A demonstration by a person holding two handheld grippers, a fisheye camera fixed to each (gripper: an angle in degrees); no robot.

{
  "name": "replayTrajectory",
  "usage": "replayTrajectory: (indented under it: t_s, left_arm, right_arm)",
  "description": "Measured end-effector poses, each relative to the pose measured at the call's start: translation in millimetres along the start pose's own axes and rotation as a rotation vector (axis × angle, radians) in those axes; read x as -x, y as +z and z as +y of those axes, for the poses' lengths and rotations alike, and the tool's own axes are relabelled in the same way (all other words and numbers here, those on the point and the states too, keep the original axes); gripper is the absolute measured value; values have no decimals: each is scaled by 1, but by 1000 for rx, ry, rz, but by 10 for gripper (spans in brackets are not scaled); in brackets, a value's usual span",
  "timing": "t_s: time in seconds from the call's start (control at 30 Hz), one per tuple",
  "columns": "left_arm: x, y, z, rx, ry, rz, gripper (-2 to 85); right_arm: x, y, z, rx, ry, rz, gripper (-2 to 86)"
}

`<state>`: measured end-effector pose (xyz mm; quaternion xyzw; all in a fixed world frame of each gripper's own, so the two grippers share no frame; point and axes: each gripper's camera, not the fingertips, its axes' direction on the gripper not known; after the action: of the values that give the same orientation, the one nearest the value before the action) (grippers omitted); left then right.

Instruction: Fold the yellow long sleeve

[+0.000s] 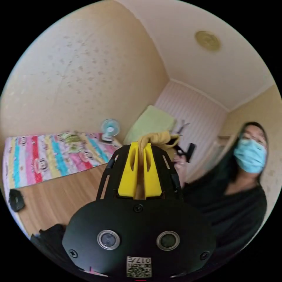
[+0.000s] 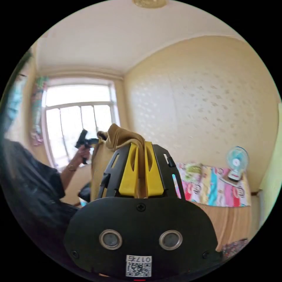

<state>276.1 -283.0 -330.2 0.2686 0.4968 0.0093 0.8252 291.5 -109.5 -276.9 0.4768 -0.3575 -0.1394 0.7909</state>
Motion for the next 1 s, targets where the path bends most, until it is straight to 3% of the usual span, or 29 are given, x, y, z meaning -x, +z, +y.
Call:
replayTrajectory:
  t_s: [0.07,0.13,0.23,0.4,0.47,0.53,0.6,0.63,0.67,0.77,1.0]
  left_arm:
    - [69,82,-33,45,-102,-306,35]
    - [120,129,-26,48,-198,-533,54]
    - [191,201,35,372,-355,-809,58]
    - [225,276,236,814,-333,-686,58]
    - [223,283,357,1017,-432,-606,55]
    - [224,267,422,1096,-560,-609,52]
    - [238,247,447,1147,-649,-566,50]
    - [255,230,443,1140,-687,-544,50]
    - [269,211,431,1096,-696,-535,50]
    - [299,173,398,1008,-715,-577,51]
    - [334,150,369,978,-774,-511,50]
  right_arm:
    - [-46,109,-28,180,20,232,56]
    - [-99,202,-23,338,129,278,68]
    - [-176,304,51,708,357,225,76]
    - [-229,320,255,1049,568,146,75]
    - [-229,305,368,1304,655,135,72]
    - [-219,289,435,1475,704,101,70]
    - [-217,284,466,1679,605,45,70]
    - [-228,278,467,1741,534,112,70]
    - [-241,270,456,1699,502,189,67]
    - [-268,264,431,1592,533,178,61]
    - [-271,288,399,1584,422,115,61]
